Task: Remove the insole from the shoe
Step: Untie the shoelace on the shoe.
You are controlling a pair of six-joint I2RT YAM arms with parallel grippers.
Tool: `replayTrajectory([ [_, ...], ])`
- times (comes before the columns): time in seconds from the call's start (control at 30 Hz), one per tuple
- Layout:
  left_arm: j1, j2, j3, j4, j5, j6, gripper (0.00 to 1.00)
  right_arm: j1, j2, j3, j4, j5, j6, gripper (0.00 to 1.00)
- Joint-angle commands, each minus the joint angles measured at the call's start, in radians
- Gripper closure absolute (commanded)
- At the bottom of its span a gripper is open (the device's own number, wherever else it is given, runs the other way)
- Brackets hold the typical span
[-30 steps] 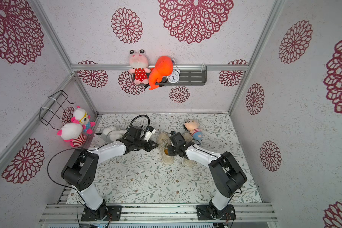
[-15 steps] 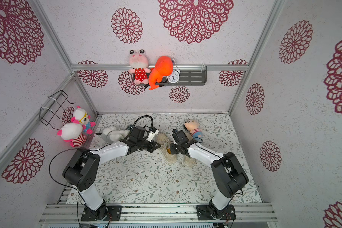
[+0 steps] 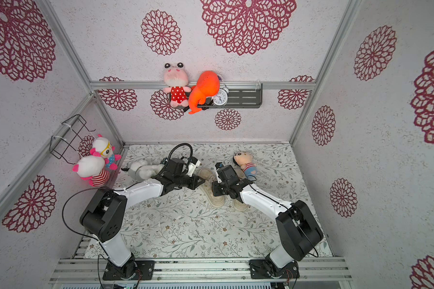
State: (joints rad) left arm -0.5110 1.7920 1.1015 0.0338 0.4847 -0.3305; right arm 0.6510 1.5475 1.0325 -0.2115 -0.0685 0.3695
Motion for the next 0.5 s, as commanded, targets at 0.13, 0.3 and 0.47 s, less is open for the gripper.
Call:
replayTrajectory([
  [0.13, -0.002, 0.028, 0.041, 0.047, 0.019, -0.032, 1.00, 0.016, 0.059, 0.031, 0.038, -0.024, 0.010, 0.63],
  [0.3, -0.003, 0.031, 0.038, 0.066, 0.017, -0.051, 1.00, 0.018, 0.108, 0.058, 0.041, -0.010, -0.007, 0.60],
  [0.47, -0.002, 0.035, 0.043, 0.071, 0.012, -0.061, 1.00, 0.020, 0.140, 0.087, 0.043, -0.013, -0.015, 0.56],
])
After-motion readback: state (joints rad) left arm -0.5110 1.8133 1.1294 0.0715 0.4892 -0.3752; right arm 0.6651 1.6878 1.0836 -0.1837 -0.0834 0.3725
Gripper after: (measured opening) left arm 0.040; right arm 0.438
